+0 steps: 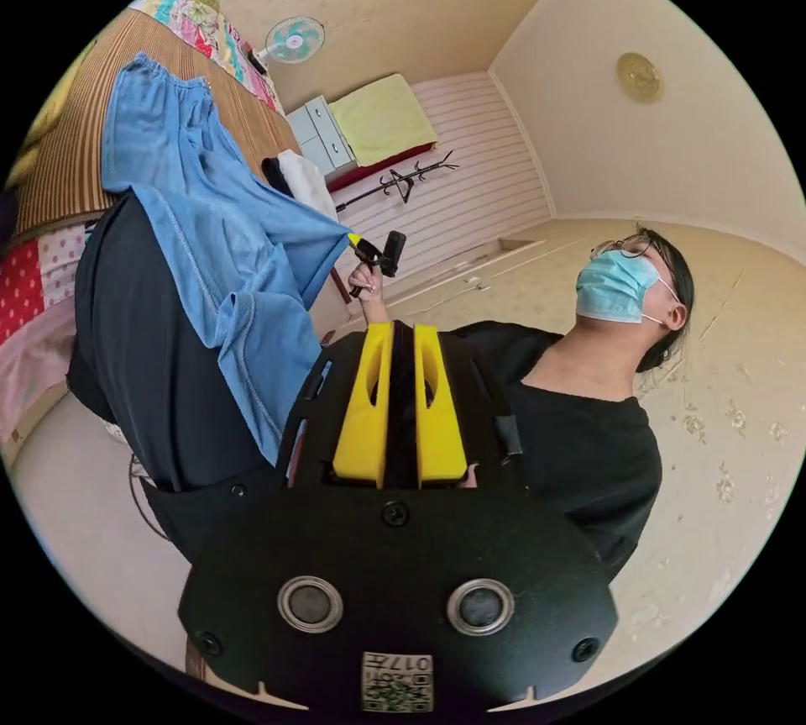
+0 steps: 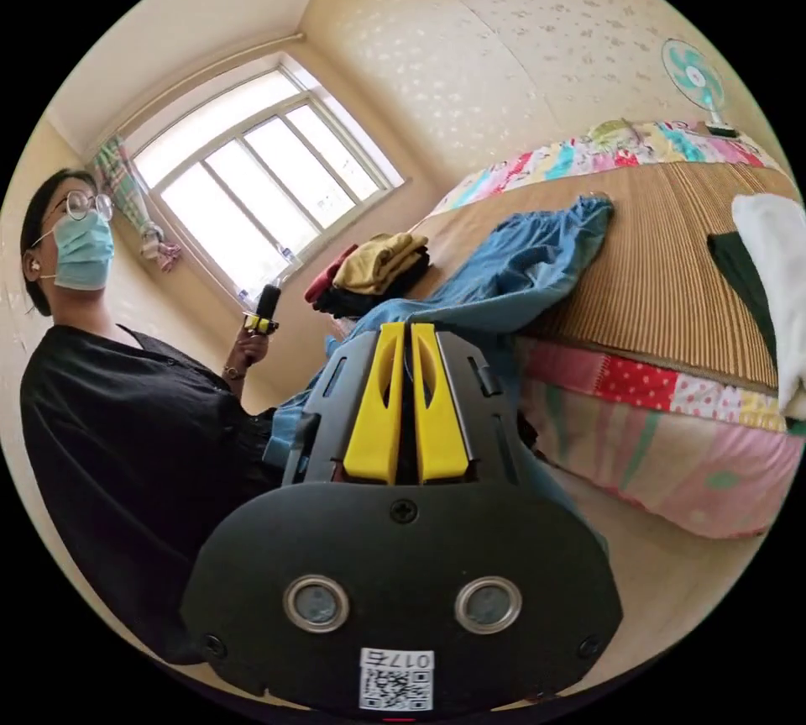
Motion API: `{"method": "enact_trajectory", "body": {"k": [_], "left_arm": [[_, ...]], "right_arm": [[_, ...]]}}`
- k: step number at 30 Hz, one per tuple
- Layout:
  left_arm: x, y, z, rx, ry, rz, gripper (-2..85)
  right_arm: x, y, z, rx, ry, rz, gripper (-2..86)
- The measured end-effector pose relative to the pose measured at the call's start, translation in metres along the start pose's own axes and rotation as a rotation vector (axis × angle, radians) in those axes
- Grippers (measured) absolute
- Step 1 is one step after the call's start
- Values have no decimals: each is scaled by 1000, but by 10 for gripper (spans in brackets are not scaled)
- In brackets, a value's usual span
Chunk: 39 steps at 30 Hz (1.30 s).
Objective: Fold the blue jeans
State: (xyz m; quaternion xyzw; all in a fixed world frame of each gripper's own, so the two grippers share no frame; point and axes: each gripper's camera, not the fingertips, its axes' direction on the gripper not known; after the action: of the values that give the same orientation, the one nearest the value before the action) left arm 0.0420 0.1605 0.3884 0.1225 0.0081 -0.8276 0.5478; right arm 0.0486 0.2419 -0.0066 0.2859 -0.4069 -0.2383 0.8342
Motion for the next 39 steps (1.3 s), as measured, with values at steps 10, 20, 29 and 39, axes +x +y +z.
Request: {"method": "enact_trajectory", "body": {"k": [10,20,29,39], "left_arm": [[-138,-74,67,209,-4,-268,176],[-103,-39,-7,301,-167,-245,136],[-106,-49,-22,307,-113,-257,135],[-99,-54,-31,298,-104,-232,135]], "right_arm": [[-10,-35,196,-475,-335,114,82],[-19,51,73,-333,104,175,115],[-17,110,53,-221,-26,156,128],[-35,118,40,-356,64,111,36]]}}
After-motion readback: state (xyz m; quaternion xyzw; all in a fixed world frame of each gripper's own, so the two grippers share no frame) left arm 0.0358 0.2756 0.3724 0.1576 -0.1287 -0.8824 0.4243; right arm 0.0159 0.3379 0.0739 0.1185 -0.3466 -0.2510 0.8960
